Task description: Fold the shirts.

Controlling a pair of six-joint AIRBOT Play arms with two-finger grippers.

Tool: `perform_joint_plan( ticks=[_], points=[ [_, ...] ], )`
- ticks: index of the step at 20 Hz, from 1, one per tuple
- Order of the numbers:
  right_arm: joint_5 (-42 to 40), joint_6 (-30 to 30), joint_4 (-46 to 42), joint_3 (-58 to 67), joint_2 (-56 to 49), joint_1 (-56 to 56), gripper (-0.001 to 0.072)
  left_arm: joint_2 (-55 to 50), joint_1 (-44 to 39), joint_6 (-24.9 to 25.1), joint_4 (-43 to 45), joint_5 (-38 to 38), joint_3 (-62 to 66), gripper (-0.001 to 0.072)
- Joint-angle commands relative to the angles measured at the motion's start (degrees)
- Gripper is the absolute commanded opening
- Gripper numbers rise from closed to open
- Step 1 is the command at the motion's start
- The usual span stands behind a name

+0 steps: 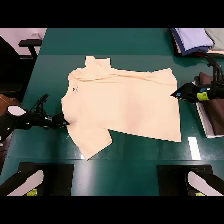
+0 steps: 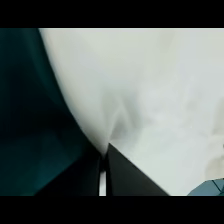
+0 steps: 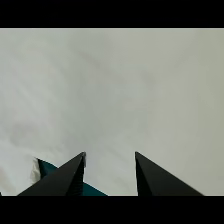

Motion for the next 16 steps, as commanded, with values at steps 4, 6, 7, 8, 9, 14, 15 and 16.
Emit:
perform_joint_plan(
  ticks=[4, 6, 7, 8, 9, 14, 15, 16],
  points=[
    [8.68, 0.33, -12.02, -3.45, 1.25, -8.11, 0.0368, 9.16, 0.0, -0.33, 4.37, -4.07, 1.84, 0.0027],
    [8.72, 0.48, -15.04, -10.21, 3.28, -14.8, 0.0392, 10.86, 0.0, -0.24, 4.46, -6.43, 1.92, 0.0028],
    [8.72, 0.46, -15.19, -14.56, 4.15, -18.69, 0.0514, 10.78, 0.0, -0.24, 4.55, -7.32, 1.95, 0.0028],
    [8.61, 0.48, -15.08, -18.53, 4.74, -22.01, 0.056, 10.78, 0.0, -0.22, 4.63, -7.56, 1.95, 0.0028],
    [8.09, 0.46, -14.88, -22.49, 5.14, -25.27, 0.0553, 10.78, 0.0, -0.22, 4.55, -7.43, 1.95, 0.0028],
    [3.15, -2.36, -9.99, -33.05, 3.37, -29.29, 0.0428, 10.78, 0.0, -0.24, 4.26, -6.47, 1.97, 0.0028],
    [1.88, -2.49, -8.55, -33.59, 2.08, -28.15, 0.0427, 10.78, 0.0, -0.24, 4.13, -6.47, 1.97, 0.0028],
    [0.9, -2.51, -7.56, -33.44, 0.72, -26.62, 0.0427, 10.78, 0.0, -0.24, 3.85, -6.43, 1.97, 0.0028]
  ],
)
